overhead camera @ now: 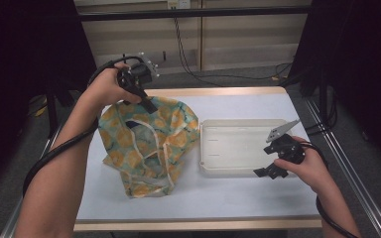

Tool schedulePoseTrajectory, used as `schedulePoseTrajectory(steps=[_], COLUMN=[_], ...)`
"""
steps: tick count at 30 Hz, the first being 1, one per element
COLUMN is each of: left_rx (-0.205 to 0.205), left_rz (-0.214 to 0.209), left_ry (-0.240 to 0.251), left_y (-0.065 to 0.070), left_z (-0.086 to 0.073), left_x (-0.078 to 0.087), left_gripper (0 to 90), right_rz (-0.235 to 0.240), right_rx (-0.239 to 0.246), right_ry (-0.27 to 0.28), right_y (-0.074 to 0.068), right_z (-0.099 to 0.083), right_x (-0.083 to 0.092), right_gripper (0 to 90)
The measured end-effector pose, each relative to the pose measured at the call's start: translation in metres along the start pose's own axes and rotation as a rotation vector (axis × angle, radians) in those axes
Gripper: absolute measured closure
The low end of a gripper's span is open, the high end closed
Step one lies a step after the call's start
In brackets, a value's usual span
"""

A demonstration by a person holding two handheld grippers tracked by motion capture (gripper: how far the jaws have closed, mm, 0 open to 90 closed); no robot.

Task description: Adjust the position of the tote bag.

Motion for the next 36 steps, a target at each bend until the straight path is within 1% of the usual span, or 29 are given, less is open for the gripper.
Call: schedulePoseTrajectory(steps=[1,2,4,5,6,7,8,10,11,12,13,14,15,16,17,18,19,22,23,24,25,26,29,30,32,33,34,35,36], left_rx=[0.035,0.051,0.048,0.091,0.11,0.153,0.176,0.172,0.192,0.202,0.202,0.215,0.222,0.236,0.236,0.249,0.26,0.277,0.277,0.267,0.25,0.25,0.292,0.262,0.268,0.285,0.283,0.304,0.289], left_rz=[-0.012,-0.013,-0.015,-0.004,0.016,0.02,0.031,0.032,0.041,0.061,0.061,0.064,0.089,0.077,0.077,0.079,0.078,0.092,0.092,0.098,0.096,0.096,0.102,0.104,0.106,0.101,0.102,0.105,0.1], left_ry=[0.025,0.041,0.037,0.029,0.02,0.025,0.031,0.028,0.044,0.029,0.029,0.018,0.033,0.042,0.042,0.052,0.047,0.05,0.05,0.044,0.037,0.037,0.064,0.048,0.05,0.051,0.055,0.072,0.06], left_y=[-0.001,0.0,0.0,0.0,0.0,0.0,-0.001,-0.001,-0.001,-0.001,-0.001,0.0,-0.001,0.001,0.001,0.002,0.004,0.007,0.007,0.007,0.007,0.007,0.01,0.009,0.009,0.011,0.011,0.012,0.012], left_z=[-0.002,-0.002,-0.004,-0.006,-0.008,-0.01,-0.012,-0.015,-0.017,-0.023,-0.023,-0.027,-0.032,-0.034,-0.034,-0.036,-0.04,-0.045,-0.045,-0.049,-0.051,-0.051,-0.054,-0.059,-0.061,-0.063,-0.064,-0.065,-0.067], left_x=[0.0,-0.001,0.0,0.001,0.002,0.002,0.002,0.004,0.004,0.006,0.006,0.008,0.01,0.011,0.011,0.013,0.015,0.019,0.019,0.022,0.024,0.024,0.025,0.028,0.028,0.029,0.029,0.03,0.032], left_gripper=[90.0,90.0,89.8,84.6,77.5,66.8,58.9,46.9,39.5,35.1,33.2,30.0,27.3,26.4,26.1,26.1,22.4,21.9,21.6,21.4,20.8,20.2,19.9,19.1,18.4,18.0,18.0,18.0,17.9], right_rz=[0.0,-0.001,-0.001,0.0,0.0,0.0,0.0,0.003,0.006,0.01,0.01,0.01,0.012,0.01,0.01,0.013,0.021,0.025,0.025,0.032,0.035,0.037,0.049,0.044,0.047,0.05,0.053,0.053,0.057], right_rx=[0.001,-0.001,-0.002,-0.003,-0.001,0.001,-0.005,0.006,0.004,-0.003,-0.003,0.004,0.004,0.001,0.001,0.007,0.005,0.01,0.01,0.009,0.008,0.019,0.017,0.025,0.027,0.025,0.028,0.034,0.031], right_ry=[0.001,0.001,0.001,0.002,0.004,0.005,0.004,0.005,0.003,0.005,0.005,0.003,0.005,0.011,0.011,0.008,0.009,-0.001,-0.001,-0.015,-0.014,-0.014,-0.004,-0.007,-0.009,-0.008,-0.012,-0.01,-0.008], right_y=[0.0,0.0,0.0,-0.001,-0.001,-0.001,-0.001,-0.001,-0.002,-0.003,-0.003,-0.003,-0.003,-0.003,-0.003,-0.004,-0.006,-0.006,-0.006,-0.007,-0.008,-0.008,-0.009,-0.011,-0.011,-0.012,-0.012,-0.012,-0.013], right_z=[0.0,0.0,0.0,0.0,0.0,0.0,0.001,0.001,0.002,0.002,0.002,0.003,0.004,0.005,0.005,0.006,0.009,0.012,0.012,0.015,0.017,0.019,0.024,0.028,0.03,0.032,0.034,0.036,0.039], right_x=[0.0,0.0,0.001,0.001,0.0,0.0,0.0,-0.001,-0.001,-0.001,-0.001,-0.001,-0.001,-0.002,-0.002,-0.003,-0.005,-0.009,-0.009,-0.01,-0.011,-0.01,-0.008,-0.006,-0.005,-0.005,-0.004,-0.004,-0.004], right_gripper=[4.7,4.7,4.7,4.7,4.7,4.7,4.7,4.7,4.7,4.6,4.6,4.6,4.6,4.6,4.6,4.6,4.5,4.5,4.5,4.3,4.2,4.1,4.0,3.8,3.5,3.5,3.4,3.1,3.2])
Point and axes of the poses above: each handheld gripper's, and its own axes: x roughly backward along the jaws, z roughly out of its top, y roughly to its right, the point moved 5 cm from there along -x, roughly forward along the jaws, and after that the axes turned 6 degrees about z, right-handed, at the moved point
